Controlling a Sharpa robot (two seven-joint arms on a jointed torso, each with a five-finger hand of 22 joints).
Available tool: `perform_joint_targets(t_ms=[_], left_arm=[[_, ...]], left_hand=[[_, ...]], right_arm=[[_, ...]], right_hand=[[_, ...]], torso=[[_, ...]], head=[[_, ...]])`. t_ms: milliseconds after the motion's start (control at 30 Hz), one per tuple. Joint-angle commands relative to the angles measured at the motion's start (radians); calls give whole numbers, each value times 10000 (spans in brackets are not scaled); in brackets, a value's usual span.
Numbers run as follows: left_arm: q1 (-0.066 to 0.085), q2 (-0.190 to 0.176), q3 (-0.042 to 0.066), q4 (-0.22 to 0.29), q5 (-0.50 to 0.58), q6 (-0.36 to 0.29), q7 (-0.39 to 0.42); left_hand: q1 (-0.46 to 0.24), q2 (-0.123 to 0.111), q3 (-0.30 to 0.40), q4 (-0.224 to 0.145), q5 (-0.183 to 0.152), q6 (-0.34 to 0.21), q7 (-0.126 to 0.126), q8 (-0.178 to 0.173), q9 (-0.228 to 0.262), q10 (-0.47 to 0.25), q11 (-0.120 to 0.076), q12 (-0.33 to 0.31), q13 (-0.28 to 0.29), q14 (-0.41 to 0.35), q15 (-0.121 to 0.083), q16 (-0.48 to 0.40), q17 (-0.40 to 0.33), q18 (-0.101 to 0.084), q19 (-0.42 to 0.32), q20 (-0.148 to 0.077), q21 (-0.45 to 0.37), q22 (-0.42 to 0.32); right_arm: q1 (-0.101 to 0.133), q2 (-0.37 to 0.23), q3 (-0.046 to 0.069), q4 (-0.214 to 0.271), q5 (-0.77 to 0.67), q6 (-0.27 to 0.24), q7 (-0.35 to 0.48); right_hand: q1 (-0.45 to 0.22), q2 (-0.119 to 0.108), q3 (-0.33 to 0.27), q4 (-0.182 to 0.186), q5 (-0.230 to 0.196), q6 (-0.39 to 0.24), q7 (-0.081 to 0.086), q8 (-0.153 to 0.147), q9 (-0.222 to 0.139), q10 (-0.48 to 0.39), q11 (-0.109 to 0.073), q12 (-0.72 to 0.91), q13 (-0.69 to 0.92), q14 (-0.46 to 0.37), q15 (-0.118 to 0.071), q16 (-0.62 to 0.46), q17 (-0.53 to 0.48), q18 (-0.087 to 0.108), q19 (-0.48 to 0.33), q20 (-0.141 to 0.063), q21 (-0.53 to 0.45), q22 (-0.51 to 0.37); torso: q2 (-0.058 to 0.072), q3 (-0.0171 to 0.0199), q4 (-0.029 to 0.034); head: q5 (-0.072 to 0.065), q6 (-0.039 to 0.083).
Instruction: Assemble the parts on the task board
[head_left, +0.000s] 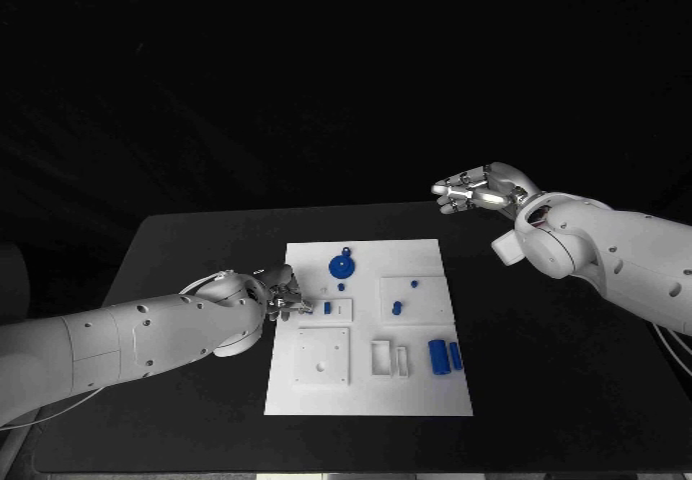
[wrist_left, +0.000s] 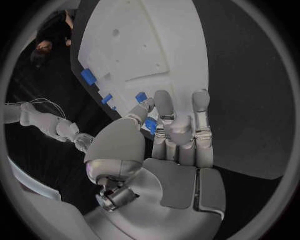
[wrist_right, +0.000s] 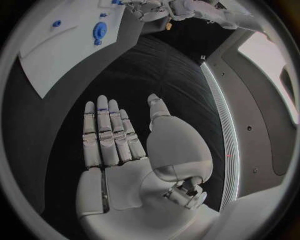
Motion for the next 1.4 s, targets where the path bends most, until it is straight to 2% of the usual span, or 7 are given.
perform_joint_targets(t_ms=[33,300,767,933,1400], left_arm=[[-45,6,-28,7,-27,324,-31],[-46,-1,-26,2,138,355,18],[-45,1,-22,-39,451,430,175],[-44,8,-20,-83,592,541,280],[-39,-38,49,-50,937,1067,407]], left_hand=[[391,288,286,-271,39,1196,-899,36,17,121,-450,28,12,-5,-59,61,5,96,-65,27,49,193],[391,288,286,-271,39,1196,-899,36,17,121,-450,28,12,-5,-59,61,5,96,-65,27,49,193],[379,312,285,-244,31,1184,-892,30,12,122,-447,13,8,-15,-59,39,-29,90,-72,20,43,190],[392,307,284,-241,30,1176,-890,29,10,122,-446,5,2,-18,-59,23,-50,81,-78,15,33,189],[388,325,281,-211,20,1167,-887,26,8,121,-442,-11,-10,-26,-60,-3,-91,76,-83,9,21,187]], right_arm=[[-6,11,5,8,-10,156,76],[-6,14,5,2,-10,155,75],[-10,22,5,-6,-10,154,78],[-14,23,5,-11,-10,152,78],[-24,16,5,-12,-11,152,83]], right_hand=[[-56,48,-22,41,57,-58,31,-8,-15,-92,-9,-31,-9,-88,-12,-51,-12,-75,-58,-28,-6,-17],[-56,48,-22,41,57,-58,31,-8,-15,-92,-9,-31,-9,-88,-12,-51,-12,-75,-58,-28,-6,-17],[-56,48,-22,41,57,-58,31,-8,-15,-92,-9,-31,-9,-88,-12,-51,-12,-75,-58,-28,-6,-17],[-56,48,-22,41,57,-58,31,-8,-15,-92,-9,-31,-9,-88,-12,-51,-12,-75,-58,-28,-6,-17],[-57,50,-30,40,63,-63,29,-8,-15,-96,-8,-30,-8,-94,-9,-52,-13,-75,-63,-24,-7,-17]], torso=[[5,7,-5],[-1,-1,-3],[1,10,-11],[-1,-1,-2],[0,7,-3]], head=[[-3,3],[-12,4],[-24,4],[-39,7],[-59,-5]])
